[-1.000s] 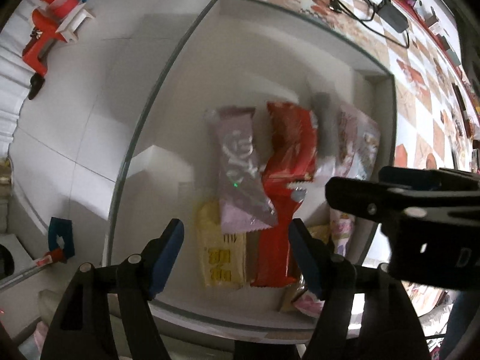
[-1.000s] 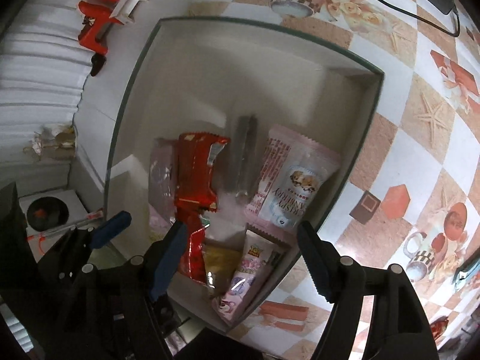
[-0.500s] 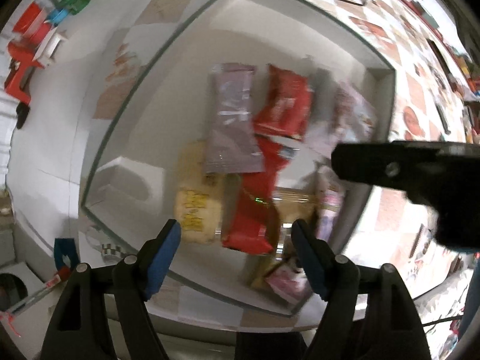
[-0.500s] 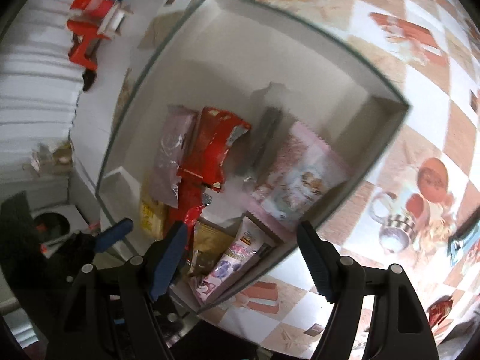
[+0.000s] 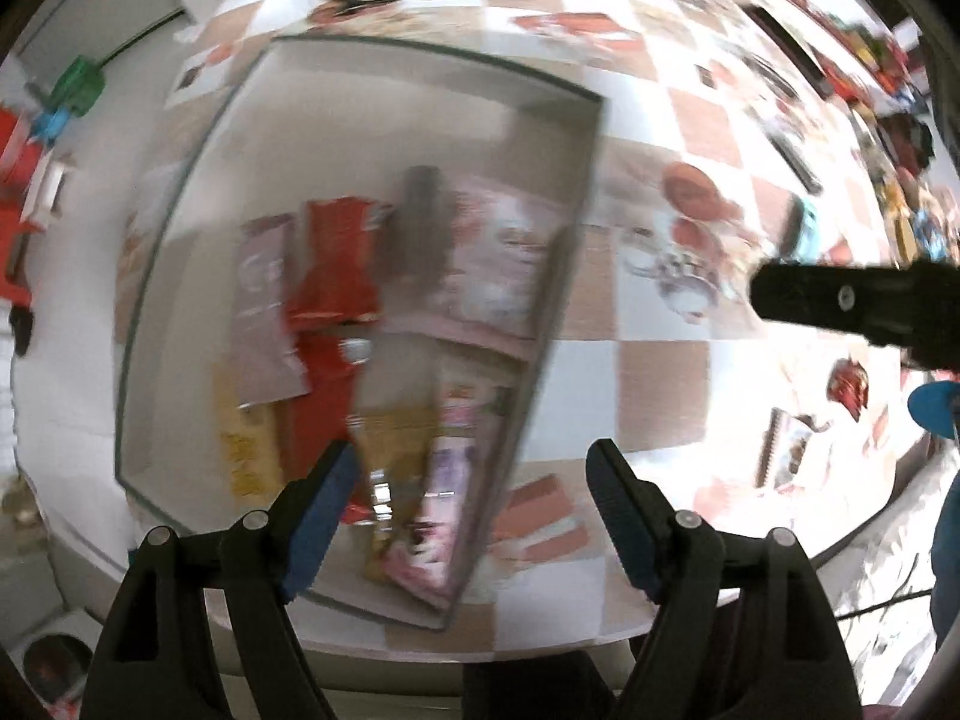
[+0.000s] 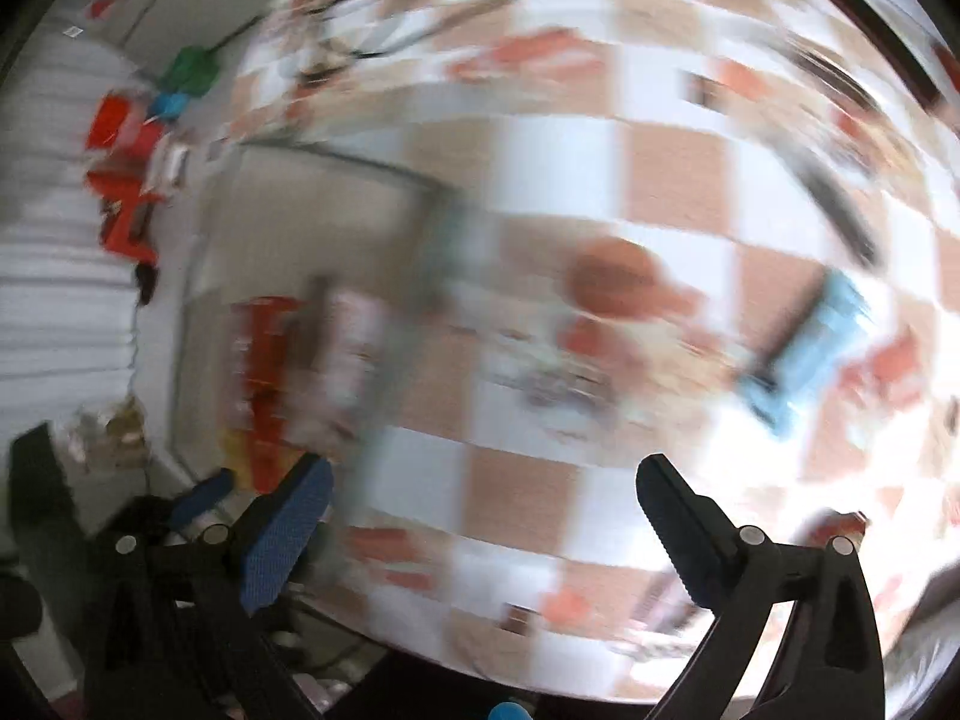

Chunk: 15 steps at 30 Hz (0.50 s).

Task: Organize snacks
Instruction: 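Move both open grippers back over the remaining snacks on the table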

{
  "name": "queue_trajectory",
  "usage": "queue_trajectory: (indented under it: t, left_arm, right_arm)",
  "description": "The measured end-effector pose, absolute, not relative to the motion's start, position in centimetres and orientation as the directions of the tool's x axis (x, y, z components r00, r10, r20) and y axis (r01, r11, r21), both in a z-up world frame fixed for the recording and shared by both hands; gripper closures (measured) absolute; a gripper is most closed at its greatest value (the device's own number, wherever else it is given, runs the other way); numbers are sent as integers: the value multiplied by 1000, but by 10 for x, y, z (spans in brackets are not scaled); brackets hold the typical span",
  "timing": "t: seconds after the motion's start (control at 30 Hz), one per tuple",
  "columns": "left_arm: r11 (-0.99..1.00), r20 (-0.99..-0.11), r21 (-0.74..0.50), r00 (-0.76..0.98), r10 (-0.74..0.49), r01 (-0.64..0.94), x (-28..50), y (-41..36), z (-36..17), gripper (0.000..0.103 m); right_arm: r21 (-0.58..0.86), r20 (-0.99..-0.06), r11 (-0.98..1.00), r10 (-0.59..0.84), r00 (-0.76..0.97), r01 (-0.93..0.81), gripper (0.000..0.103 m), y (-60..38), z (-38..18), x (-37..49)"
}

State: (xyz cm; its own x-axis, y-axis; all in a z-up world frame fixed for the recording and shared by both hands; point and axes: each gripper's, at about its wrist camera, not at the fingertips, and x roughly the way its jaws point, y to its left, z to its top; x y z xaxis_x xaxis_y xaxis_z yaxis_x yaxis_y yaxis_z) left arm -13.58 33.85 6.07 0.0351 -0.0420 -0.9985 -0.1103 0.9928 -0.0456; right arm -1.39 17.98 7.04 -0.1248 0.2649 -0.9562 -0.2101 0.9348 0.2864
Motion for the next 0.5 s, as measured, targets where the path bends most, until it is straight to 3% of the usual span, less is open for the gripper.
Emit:
queue_trajectory:
  t: [0.27, 0.4, 0.5]
  left_arm:
    - [997, -999, -52, -9, -51, 51, -120, 276, 52, 22]
    - [990, -998, -56, -46, -51, 129, -118, 243, 42, 22]
    - [982, -997, -46, -63, -35, 181, -120, 217, 40, 22]
  right_arm:
    - [140, -972, 989, 147, -182, 50, 1, 43, 35, -40]
    - [119, -959, 969, 169, -227, 215, 1, -7, 19, -59]
    - [118, -952, 965, 177, -248, 235, 1, -22, 12, -72]
